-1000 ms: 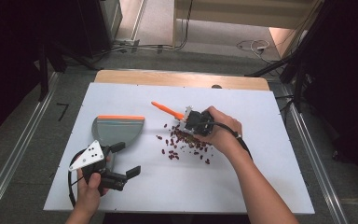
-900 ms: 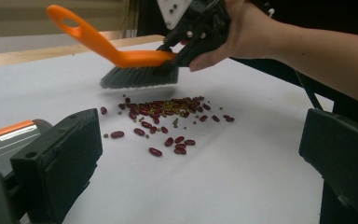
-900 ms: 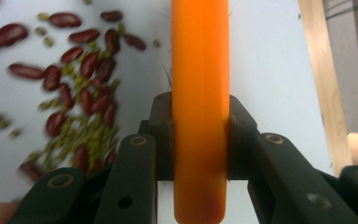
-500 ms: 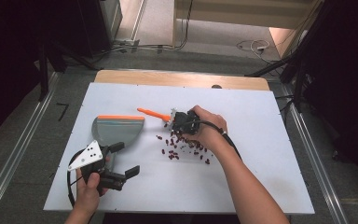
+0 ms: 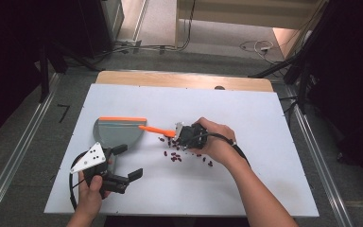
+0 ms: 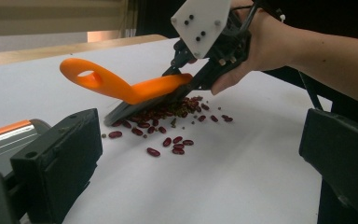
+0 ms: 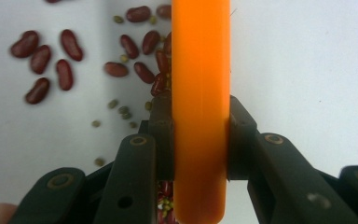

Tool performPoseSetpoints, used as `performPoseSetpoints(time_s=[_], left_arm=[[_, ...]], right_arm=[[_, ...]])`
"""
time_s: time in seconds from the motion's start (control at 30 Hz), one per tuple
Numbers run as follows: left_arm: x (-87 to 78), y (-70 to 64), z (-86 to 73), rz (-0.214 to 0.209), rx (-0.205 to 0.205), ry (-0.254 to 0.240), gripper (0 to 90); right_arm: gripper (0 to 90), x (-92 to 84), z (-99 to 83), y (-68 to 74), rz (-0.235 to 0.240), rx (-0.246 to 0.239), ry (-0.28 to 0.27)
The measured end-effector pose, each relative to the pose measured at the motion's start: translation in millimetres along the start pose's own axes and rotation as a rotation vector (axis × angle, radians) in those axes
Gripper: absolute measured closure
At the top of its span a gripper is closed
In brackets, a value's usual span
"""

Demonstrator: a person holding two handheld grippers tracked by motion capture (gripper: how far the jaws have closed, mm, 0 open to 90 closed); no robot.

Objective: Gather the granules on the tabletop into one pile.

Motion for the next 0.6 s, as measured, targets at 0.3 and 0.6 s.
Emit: performPoseSetpoints(time_s=[0.3,0.6], left_arm=[[1.1,-0.6,-0.3,-0.002,-0.003,-0.001,0.2],[1.6,-0.7,-0.6,-0.003,-0.005,0.002,0.2]], right_arm=[[68.6,-10.8,-3.5,10.0,0.021,-0.014,-0.002],[68.5,-19.5,1.9,-2.7,0.008,0.041,-0.038]])
Point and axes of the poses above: each handheld gripper's, and its own axes: x roughly forward along the jaws, z roughly out of its top, y roughly to its left, the point moved 7 cm from there along x, roughly forward along the jaws, and after that the axes turned 11 degrees about -z, right-handed, at the moved point
